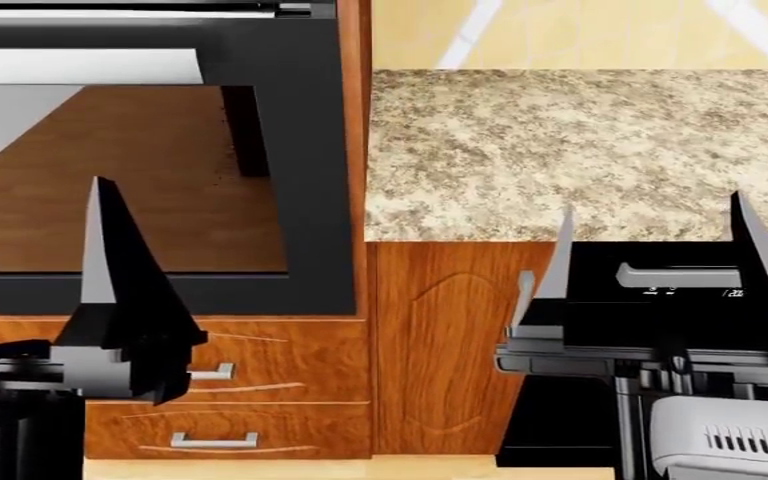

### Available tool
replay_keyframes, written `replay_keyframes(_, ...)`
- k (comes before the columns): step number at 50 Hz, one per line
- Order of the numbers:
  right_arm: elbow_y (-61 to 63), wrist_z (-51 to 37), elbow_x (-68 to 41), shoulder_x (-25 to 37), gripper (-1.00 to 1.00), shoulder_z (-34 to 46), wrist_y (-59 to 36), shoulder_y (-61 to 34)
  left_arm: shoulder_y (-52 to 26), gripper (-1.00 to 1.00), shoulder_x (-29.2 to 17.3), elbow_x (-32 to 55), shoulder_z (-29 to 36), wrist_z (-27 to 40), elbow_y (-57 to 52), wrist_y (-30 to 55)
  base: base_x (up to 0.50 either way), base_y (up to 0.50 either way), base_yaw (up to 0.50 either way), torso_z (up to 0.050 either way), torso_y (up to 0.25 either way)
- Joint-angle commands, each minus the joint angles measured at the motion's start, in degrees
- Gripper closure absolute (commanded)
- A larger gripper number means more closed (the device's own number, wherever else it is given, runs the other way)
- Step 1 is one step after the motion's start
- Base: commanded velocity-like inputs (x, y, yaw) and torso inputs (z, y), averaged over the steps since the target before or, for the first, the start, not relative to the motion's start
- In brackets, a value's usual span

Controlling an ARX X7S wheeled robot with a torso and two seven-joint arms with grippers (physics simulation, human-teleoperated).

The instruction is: Preheat the oven by turning the temperature knob.

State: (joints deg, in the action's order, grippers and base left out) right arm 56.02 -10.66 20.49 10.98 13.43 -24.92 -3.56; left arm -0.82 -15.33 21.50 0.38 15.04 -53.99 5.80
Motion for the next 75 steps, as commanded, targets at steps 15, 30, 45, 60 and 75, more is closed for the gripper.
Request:
replay_keyframes(15,0.39,0.35,-1.62,0.61,-1.0,0.24,0.31,0.57,-0.1,-1.0,-1.18,-0.29,0.26,2.36,-2.03,0.54,0.38,0.0,0.0,0.0,0.0)
replay_keyframes(30,0.09,0.05,-1.62,0.75,-1.0,0.52,0.18,0.63,-0.23,-1.0,-2.03,-0.16,0.81,3.09,-2.16,0.72,0.41,0.0,0.0,0.0,0.0)
replay_keyframes(45,1.22,0.26,-1.12,0.82,-1.0,1.07,-0.82,0.54,-1.15,-1.0,-3.63,0.1,1.25,5.26,-4.74,3.71,0.0,0.0,0.0,0.0,0.0)
replay_keyframes(60,3.9,5.24,1.73,-3.0,-1.0,-0.17,-0.28,1.57,-36.75,-1.0,-46.97,11.97,43.22,51.44,-6.0,-7.21,0.0,0.0,0.0,0.0,0.0)
replay_keyframes(75,3.94,13.99,5.31,-10.79,-1.0,-4.07,4.39,3.3,-96.16,-1.0,-52.57,30.31,99.08,68.42,-5.98,-15.67,0.0,0.0,0.0,0.0,0.0)
